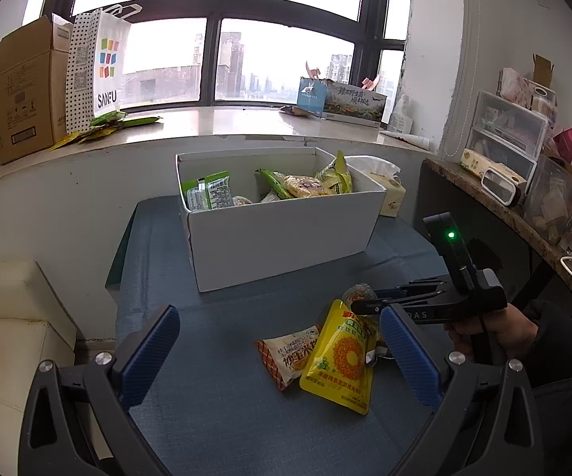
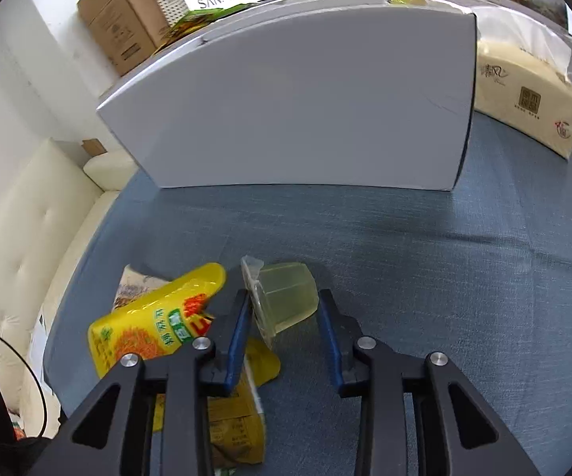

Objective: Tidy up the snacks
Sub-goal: 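Grasp the clear jelly cup on the table with the right gripper, then grasp the small gold packet with the left gripper while the right carries the jelly cup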

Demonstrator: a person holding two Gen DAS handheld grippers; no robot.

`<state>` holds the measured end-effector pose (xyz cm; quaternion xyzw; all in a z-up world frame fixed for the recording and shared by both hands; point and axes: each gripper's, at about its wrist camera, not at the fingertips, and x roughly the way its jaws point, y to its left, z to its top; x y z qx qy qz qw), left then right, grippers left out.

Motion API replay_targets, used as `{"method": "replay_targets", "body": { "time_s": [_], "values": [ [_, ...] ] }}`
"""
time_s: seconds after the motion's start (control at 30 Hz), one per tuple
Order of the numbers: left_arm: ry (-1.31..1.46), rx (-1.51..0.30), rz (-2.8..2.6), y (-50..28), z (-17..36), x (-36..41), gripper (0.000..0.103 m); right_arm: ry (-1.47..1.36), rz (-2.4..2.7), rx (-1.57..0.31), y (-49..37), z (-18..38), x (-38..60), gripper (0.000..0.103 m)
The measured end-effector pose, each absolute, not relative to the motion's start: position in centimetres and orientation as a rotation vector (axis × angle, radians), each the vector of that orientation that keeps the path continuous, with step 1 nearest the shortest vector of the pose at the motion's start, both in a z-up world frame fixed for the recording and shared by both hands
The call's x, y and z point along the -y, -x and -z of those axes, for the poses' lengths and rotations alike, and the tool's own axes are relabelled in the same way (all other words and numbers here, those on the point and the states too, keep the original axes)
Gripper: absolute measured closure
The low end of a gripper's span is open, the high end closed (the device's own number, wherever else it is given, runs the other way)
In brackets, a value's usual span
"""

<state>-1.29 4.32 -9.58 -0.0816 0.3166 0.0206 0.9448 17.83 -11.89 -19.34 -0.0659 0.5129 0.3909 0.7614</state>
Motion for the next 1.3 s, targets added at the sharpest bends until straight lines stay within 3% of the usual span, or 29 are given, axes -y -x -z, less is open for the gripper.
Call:
{"method": "replay_targets", "body": {
  "time_s": [0.27,0.63,0.93,0.97,1.0,1.03,1.3],
  "values": [
    [0.122,-0.712,0.047,-0.3,10.8,-2.5,0.0,0.059,-0.834,-1.011,-16.9,15.0,15.9,0.068],
    [-0.09,-0.939,0.264,-7.3,15.7,7.3,0.0,-0.04,-0.694,-0.925,-14.2,9.4,25.0,0.068],
    [-0.184,-1.056,0.224,-10.8,19.7,10.1,0.001,-0.057,-0.645,-0.893,-13.1,8.0,28.3,0.068],
    [-0.196,-1.052,0.215,-10.7,19.7,10.1,0.011,-0.063,-0.649,-0.894,-13.2,8.1,28.4,0.068],
    [-0.222,-1.041,0.189,-10.7,19.7,10.1,0.035,-0.066,-0.65,-0.894,-13.2,8.2,28.5,0.068],
    [-0.236,-1.031,0.185,-10.5,19.4,10.1,0.05,-0.07,-0.654,-0.897,-13.2,8.3,28.4,0.068],
    [-0.069,-0.951,0.229,-9.1,17.6,7.4,0.055,-0.069,-0.685,-0.894,-12.7,8.5,27.5,0.068]
  ]
}}
